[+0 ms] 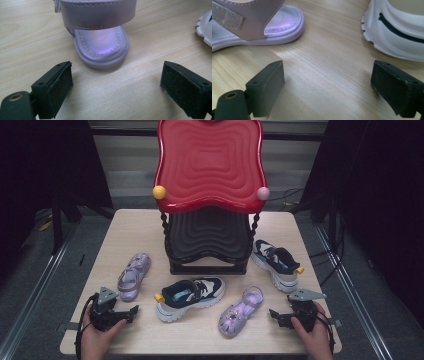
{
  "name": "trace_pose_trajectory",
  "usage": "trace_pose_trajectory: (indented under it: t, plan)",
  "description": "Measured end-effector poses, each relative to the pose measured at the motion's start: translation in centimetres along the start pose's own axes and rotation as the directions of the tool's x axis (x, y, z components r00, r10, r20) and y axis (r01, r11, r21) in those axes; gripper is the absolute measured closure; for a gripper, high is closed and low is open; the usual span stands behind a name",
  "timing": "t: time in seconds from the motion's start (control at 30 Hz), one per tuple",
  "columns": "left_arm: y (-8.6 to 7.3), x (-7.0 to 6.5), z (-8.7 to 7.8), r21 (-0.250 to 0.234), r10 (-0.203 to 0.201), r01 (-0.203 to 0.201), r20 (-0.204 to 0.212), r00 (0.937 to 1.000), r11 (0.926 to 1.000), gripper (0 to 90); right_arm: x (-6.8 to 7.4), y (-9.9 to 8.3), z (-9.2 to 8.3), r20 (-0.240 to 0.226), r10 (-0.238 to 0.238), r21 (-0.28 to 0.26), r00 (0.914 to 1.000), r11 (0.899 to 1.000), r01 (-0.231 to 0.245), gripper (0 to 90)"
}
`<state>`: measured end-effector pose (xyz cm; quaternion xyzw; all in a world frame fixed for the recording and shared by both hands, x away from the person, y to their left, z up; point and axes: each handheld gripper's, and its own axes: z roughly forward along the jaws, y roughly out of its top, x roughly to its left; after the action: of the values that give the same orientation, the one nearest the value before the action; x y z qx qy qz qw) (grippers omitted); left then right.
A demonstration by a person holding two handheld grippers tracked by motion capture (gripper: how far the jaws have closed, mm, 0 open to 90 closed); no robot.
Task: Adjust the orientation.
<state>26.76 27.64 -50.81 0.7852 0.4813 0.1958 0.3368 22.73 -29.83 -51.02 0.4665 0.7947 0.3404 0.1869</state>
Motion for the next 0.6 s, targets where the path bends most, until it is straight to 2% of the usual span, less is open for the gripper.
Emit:
trace_pose_trajectory:
  t: [0.23, 0.37, 0.47, 0.5, 0.53, 0.6]
  plan:
    - [-0.07, 0.06, -0.15, -0.009, -0.011, 0.011, -0.013, 0.9998, 0.9999, 13.7, -0.09, 0.03, 0.08, -0.002, -0.01, -0.004, 0.9999, 1.0, 0.01, 11.2]
    - [-0.11, 0.14, -0.18, -0.019, -0.035, 0.034, -0.008, 0.9994, 0.9992, 15.9, -0.1, 0.03, 0.08, -0.002, -0.01, -0.004, 0.9999, 1.0, 0.01, 11.2]
    - [0.03, 0.26, -0.26, -0.012, -0.045, 0.045, -0.027, 0.9986, 0.9989, 17.4, -0.1, 0.03, 0.08, -0.003, -0.01, -0.004, 0.9999, 1.0, 0.01, 11.2]
    - [0.06, 0.32, -0.29, -0.013, -0.057, 0.057, -0.026, 0.998, 0.9983, 17.4, -0.1, 0.03, 0.08, -0.003, -0.01, -0.004, 0.9999, 1.0, 0.01, 11.2]
    - [0.2, 0.54, -0.51, -0.025, -0.09, 0.089, -0.027, 0.9956, 0.9957, 17.5, -0.1, 0.03, 0.08, -0.003, -0.01, -0.004, 0.9999, 1.0, 0.01, 11.2]
    - [0.34, 0.65, -0.63, -0.031, -0.1, 0.099, -0.028, 0.9946, 0.9946, 17.5, -0.1, 0.03, 0.08, -0.003, -0.01, -0.004, 0.9999, 1.0, 0.01, 11.2]
